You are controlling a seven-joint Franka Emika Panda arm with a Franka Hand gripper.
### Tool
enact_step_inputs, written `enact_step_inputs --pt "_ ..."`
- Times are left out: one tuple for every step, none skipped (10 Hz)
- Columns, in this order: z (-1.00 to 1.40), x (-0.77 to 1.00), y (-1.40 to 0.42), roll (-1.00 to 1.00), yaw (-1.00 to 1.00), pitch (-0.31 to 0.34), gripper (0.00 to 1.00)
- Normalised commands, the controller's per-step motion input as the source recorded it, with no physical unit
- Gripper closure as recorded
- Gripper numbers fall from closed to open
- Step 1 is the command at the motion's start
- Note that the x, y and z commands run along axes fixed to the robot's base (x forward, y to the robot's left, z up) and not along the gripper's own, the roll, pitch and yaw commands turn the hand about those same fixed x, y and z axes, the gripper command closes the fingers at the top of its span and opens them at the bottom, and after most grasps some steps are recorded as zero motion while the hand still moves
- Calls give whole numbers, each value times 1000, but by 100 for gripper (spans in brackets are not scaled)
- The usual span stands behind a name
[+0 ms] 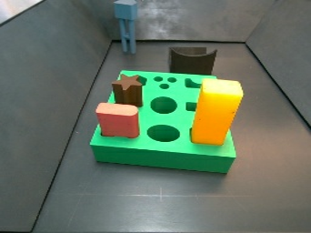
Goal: Pick up the 3 prong object. Move up. Move to above the board. Insert the 3 prong object.
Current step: Pick up the 3 prong object.
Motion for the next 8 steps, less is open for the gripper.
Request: enact_step_inputs --pt "-106 0 140 0 -163 0 0" --pt "-89 -9 143 39 -74 0 0" --pt "-111 -89 106 71 -23 43 0" --pt "-194 -29 51 70 -77 13 0" --pt "-371 0 11 67 -163 0 0" --pt "-506 0 0 96 -166 0 0" --pt "-537 -3 0 110 -197 0 0" --pt "-603 0 6 99 -180 0 0"
